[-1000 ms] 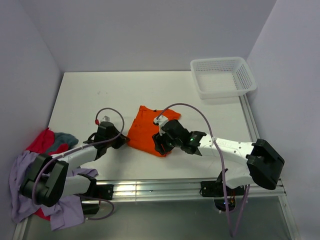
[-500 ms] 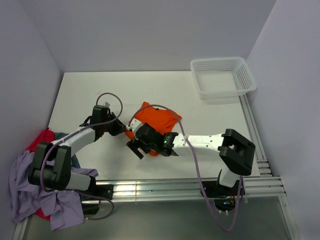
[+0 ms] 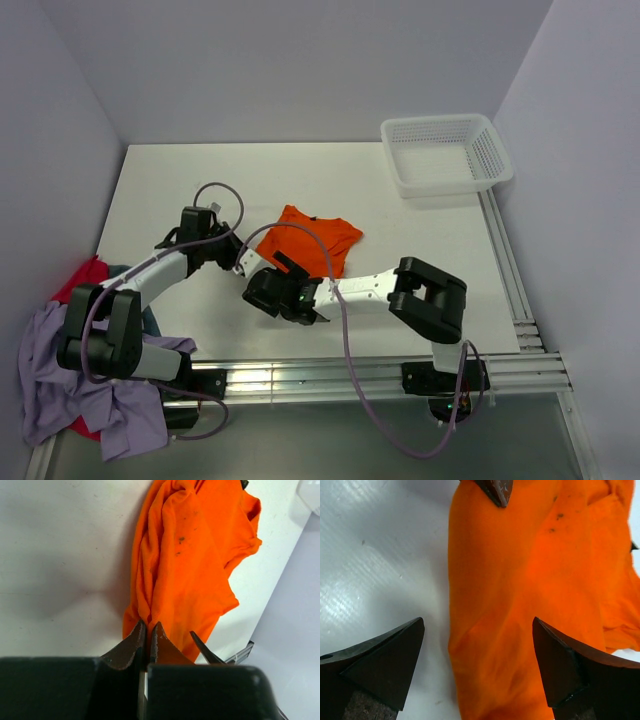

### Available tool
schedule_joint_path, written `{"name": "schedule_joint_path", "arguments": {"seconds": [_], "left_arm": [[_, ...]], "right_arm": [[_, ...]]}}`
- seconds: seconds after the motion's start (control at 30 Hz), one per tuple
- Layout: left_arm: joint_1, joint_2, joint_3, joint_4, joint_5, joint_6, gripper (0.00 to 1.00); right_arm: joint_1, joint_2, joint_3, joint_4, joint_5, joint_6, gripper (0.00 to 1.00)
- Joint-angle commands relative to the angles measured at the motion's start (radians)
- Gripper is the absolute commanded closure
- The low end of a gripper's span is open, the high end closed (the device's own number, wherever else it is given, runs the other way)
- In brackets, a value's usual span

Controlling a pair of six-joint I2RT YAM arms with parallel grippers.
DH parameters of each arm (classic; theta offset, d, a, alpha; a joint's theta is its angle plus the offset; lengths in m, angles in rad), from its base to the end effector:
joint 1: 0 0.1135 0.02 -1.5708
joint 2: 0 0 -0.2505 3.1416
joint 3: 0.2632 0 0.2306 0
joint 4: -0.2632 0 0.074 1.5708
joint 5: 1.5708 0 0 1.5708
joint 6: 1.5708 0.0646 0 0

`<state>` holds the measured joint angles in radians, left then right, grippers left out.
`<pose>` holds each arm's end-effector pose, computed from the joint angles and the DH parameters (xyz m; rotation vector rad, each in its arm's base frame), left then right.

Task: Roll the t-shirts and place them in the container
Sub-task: Roll the tshirt

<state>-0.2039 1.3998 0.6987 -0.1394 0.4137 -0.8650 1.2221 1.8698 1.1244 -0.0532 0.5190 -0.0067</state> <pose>0.2641 -0.0811 0.1634 -0.6344 2.4796 -0.9575 0.1630 0.3545 0.1528 -1.0886 1.9604 0.0315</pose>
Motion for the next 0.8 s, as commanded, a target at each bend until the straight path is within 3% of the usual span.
{"name": "schedule_joint_path", "arguments": {"seconds": [0.0, 0.13, 0.23, 0.33, 0.57, 0.7, 0.77], "left_arm": [[0.02, -0.001, 0.041, 0.0, 0.063, 0.023, 0.99], [0.037, 0.002, 0.048, -0.017, 0.077, 0.032, 0.99], [0.049, 0.002, 0.058, -0.034, 0.086, 0.044, 0.99], [0.069, 0.007, 0.062, -0.043, 0.097, 0.06, 0.99], [0.092, 0.025, 0.067, -0.055, 0.119, 0.081, 0.99], [0.098, 0.028, 0.07, -0.057, 0.126, 0.086, 0.99], [0.101, 0.027, 0.071, -0.058, 0.125, 0.087, 0.99]], "right_arm": [[0.03, 0.038, 0.071, 0.049, 0.139, -0.021, 0.05], [0.059, 0.112, 0.098, 0.05, 0.219, -0.029, 0.05], [0.059, 0.149, 0.129, 0.041, 0.292, -0.03, 0.11], [0.054, 0.16, 0.118, 0.046, 0.302, -0.041, 0.19], [0.027, 0.175, 0.136, 0.027, 0.303, -0.045, 0.25], [0.016, 0.196, 0.156, 0.019, 0.319, -0.065, 0.4], [0.014, 0.207, 0.166, 0.006, 0.32, -0.065, 0.6]]}}
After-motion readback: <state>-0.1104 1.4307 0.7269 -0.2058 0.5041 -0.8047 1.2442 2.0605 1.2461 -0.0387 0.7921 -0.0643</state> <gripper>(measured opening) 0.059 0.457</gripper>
